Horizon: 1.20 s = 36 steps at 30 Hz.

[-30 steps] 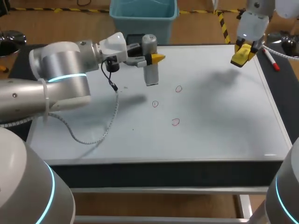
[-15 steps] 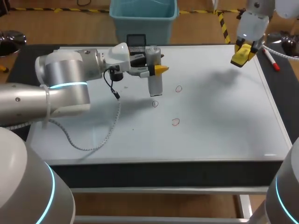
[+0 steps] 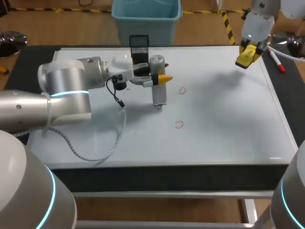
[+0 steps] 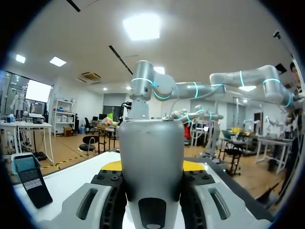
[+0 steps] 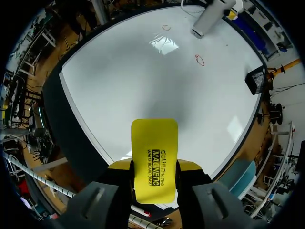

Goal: Pick up the inspection probe, press it on each red-marked spot on the whiteboard one by one, put down the probe, pick up the eraser, and wipe off all the red marks.

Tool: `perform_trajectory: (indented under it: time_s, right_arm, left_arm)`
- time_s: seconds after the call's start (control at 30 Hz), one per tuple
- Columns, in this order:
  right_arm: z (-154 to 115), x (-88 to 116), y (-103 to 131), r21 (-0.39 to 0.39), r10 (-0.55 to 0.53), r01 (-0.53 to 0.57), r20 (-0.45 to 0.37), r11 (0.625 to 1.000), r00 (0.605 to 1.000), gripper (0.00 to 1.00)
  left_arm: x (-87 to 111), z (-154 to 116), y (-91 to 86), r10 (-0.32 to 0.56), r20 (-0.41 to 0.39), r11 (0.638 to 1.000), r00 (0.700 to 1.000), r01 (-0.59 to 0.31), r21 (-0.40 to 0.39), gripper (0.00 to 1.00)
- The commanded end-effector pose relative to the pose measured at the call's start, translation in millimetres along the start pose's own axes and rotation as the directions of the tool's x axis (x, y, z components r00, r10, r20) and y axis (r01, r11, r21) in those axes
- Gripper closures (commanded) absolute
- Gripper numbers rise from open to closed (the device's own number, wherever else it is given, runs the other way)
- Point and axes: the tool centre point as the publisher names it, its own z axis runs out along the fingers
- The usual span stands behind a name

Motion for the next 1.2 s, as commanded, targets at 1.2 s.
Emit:
perform_trajectory:
  time_s: [1.2]
  right_arm:
    - [-1.2,0.5,-0.3,0.002,-0.002,0.002,-0.002,1.0,1.0,1.0]
  left_arm:
    - [4.9,-2.9,22.9,0.013,-0.033,1.0,0.999,-0.013,-0.014,1.0]
